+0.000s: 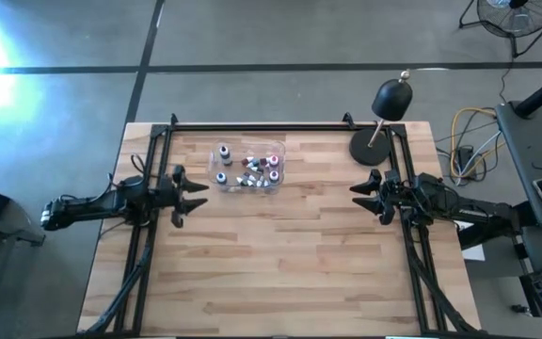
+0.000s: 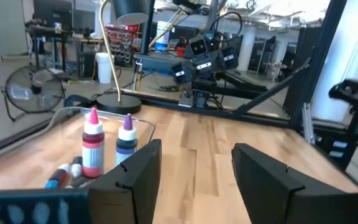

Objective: Pick & Place food coloring
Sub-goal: Return to Home Position

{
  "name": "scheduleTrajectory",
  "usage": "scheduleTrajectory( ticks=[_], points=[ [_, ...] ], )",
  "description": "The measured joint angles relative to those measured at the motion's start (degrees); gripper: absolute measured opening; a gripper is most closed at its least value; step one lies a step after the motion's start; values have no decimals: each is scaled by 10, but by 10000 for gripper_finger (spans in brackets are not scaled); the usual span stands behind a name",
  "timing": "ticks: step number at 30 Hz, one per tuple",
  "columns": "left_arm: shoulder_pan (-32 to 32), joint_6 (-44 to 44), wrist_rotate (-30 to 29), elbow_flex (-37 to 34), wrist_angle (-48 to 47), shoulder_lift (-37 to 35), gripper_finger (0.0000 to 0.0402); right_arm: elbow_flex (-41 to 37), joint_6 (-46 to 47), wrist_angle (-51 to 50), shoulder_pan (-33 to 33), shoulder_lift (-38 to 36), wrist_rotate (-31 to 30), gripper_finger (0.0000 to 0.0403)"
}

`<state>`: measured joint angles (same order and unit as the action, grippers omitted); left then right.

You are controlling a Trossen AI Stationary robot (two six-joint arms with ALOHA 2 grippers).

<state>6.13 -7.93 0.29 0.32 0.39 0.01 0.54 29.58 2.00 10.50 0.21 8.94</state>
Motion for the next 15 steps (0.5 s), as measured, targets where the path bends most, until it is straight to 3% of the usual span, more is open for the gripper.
scheduleTrajectory(
  ticks=[15],
  points=[
    [0,-30,-2,0,10,5,172,0,0,0,0,0,0,224]
  ],
)
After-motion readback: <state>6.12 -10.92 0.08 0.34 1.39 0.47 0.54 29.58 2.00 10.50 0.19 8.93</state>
